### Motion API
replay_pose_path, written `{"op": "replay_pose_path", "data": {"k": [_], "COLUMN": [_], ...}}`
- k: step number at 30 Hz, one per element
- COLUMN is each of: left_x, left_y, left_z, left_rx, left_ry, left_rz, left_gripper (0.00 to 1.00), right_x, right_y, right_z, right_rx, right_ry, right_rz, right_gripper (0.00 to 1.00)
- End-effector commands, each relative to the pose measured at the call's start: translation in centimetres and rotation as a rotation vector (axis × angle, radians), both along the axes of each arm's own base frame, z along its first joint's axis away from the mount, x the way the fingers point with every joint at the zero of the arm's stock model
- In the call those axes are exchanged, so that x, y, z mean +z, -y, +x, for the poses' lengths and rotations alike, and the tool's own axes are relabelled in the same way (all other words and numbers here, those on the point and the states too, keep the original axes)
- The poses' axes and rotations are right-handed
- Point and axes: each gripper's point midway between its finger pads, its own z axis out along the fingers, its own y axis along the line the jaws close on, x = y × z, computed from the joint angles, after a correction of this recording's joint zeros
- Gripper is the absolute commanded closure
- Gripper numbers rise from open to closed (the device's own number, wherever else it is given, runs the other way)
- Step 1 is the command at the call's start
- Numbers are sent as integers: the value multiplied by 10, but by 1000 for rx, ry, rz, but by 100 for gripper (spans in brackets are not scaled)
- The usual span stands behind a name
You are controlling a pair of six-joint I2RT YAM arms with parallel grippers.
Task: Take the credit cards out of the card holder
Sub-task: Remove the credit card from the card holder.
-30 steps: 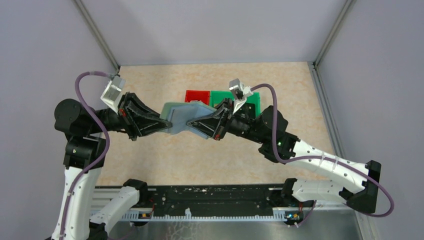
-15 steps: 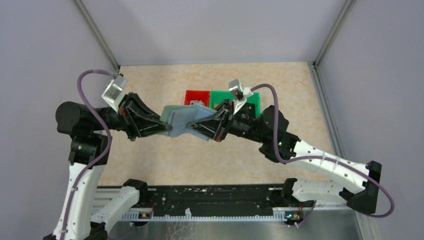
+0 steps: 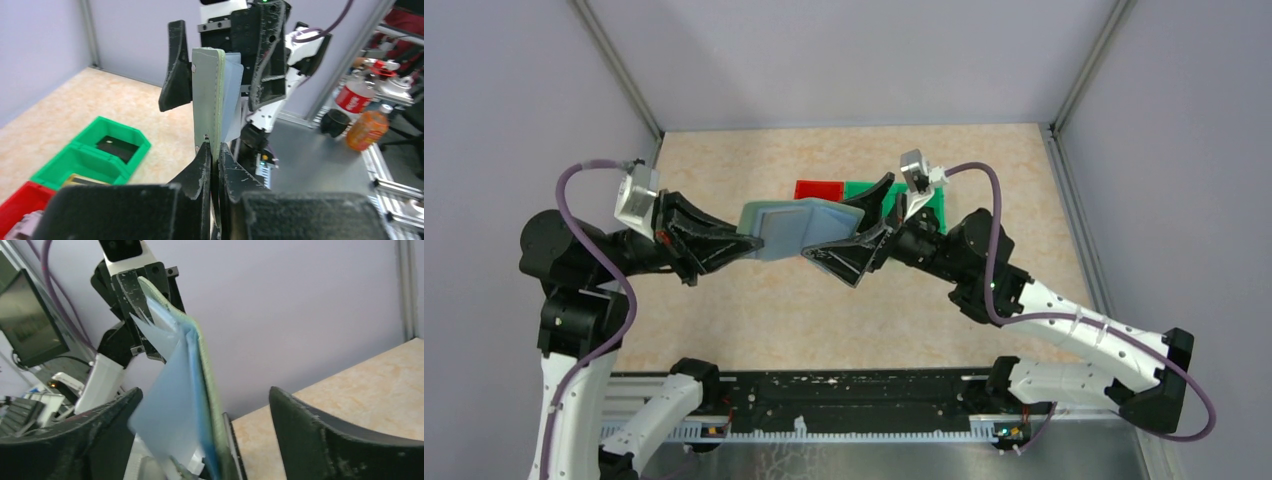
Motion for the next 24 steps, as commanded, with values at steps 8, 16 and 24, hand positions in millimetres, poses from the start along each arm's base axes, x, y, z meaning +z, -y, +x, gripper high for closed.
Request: {"op": "replay_pose_path", "data": {"k": [8, 16, 24], "left_x": [-6, -26, -26], "left_y": [-13, -19, -14], "left_z": [21, 35, 21], "left_rx": [186, 254, 178], "left_ry": [173, 236, 226], "left_rz": [42, 96, 94], "left_gripper": [100, 100, 100], "right_x": [33, 29, 24], "right_y": [-2, -27, -38], "right_z": [17, 31, 39], "right_rx": [-109, -320, -368], "right_ry": [-40, -69, -75], "right_rz": [94, 14, -8], "right_gripper": [1, 1, 2]}}
